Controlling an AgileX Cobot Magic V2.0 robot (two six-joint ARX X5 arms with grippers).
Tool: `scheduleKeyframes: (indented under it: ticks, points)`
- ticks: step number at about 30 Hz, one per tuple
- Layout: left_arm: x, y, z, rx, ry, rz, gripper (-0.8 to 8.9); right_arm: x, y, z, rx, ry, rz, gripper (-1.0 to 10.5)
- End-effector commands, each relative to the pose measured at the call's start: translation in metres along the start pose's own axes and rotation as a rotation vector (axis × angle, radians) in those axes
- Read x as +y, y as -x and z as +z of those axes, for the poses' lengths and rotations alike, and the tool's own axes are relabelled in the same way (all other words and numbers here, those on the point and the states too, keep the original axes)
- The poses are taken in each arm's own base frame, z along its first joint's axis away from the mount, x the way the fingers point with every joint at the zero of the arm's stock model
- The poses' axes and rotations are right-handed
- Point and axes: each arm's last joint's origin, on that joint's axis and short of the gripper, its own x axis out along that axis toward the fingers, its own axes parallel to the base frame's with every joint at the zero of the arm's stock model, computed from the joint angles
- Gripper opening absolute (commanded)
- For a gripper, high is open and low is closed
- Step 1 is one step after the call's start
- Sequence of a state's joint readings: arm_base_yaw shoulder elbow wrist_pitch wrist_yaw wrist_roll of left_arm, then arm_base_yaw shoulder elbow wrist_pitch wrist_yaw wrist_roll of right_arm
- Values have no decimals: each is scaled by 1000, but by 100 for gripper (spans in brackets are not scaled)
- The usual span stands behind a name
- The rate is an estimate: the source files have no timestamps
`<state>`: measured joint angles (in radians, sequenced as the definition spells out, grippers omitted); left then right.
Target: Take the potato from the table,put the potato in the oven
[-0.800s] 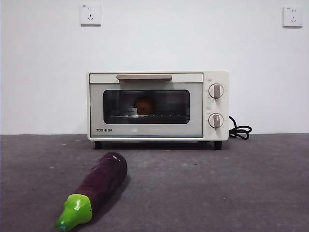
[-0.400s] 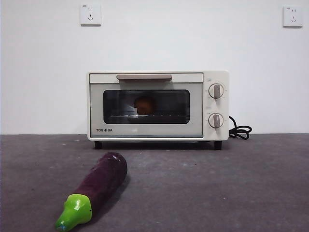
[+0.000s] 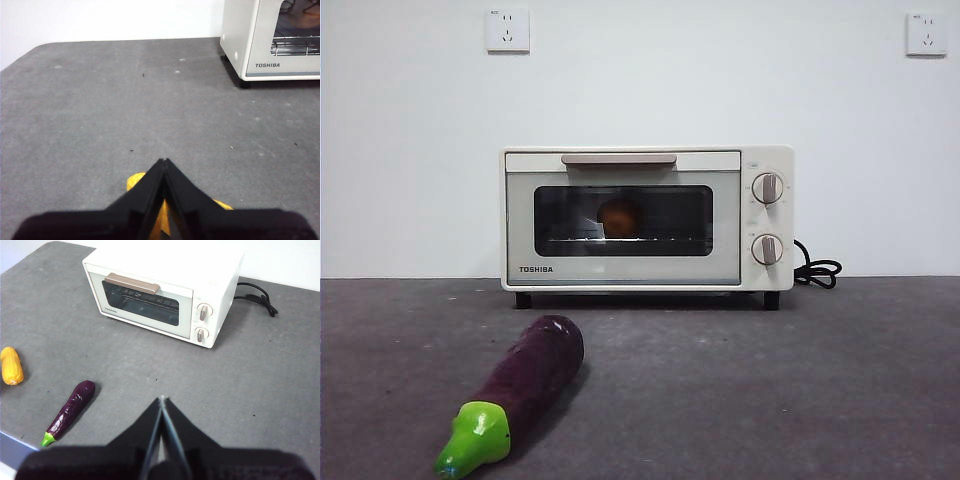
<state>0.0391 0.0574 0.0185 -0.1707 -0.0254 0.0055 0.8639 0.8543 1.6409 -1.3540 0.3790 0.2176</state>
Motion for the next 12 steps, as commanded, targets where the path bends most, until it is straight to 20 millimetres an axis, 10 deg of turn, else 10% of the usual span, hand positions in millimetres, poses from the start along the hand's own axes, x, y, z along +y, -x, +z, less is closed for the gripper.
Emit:
scheduleKeyframes:
  ticks: [1,12]
  points:
    - [0,-1,-3,8,10,4,-4,0,-2,0,9,103,-33,1]
    - [0,-2,-3,11,10,4,-4,-17,-65,-7,-394,109,-240,2]
